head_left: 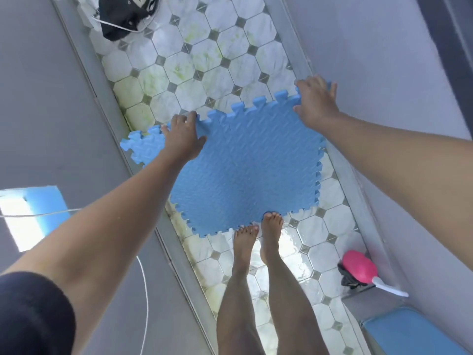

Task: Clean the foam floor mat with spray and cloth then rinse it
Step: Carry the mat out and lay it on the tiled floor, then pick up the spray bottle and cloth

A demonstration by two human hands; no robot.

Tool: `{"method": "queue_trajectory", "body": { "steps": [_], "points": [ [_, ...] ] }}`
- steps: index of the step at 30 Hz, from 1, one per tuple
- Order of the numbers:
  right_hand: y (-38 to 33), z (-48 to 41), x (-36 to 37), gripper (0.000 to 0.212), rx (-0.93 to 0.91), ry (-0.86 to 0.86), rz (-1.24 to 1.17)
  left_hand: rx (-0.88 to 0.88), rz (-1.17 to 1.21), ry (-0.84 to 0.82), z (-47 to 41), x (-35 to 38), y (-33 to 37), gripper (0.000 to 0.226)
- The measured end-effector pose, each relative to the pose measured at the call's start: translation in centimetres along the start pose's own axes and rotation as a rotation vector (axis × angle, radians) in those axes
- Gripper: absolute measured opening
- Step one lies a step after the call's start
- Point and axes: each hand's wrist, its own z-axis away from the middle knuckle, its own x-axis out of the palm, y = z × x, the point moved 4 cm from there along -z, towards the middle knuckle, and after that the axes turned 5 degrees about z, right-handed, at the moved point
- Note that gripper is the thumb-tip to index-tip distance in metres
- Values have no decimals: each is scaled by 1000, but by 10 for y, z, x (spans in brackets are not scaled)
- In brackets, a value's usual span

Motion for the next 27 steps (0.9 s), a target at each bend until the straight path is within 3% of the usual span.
{"method": "queue_trajectory", "body": {
  "steps": [5,8,12,15,20,24,27],
  "points": [
    [-3,33,9,56,-31,16,-176,-72,-3,-22,19,15,17,77],
    [17,93,31,44,8,31,-416,16,-32,-112,47,37,48,75],
    [61,222,91,24,323,7,-670,269,-28,-263,105,88,112,68],
    [91,333,149,15,564,-106,-798,410,-15,-398,158,137,167,64],
    [131,494,250,23,859,-331,-896,575,-23,-579,241,230,247,58],
    [164,574,316,12,1136,-305,-1023,693,-60,-674,292,310,303,57],
    [190,601,351,12,1377,-134,-1258,706,-53,-731,316,370,336,59]
  ]
}}
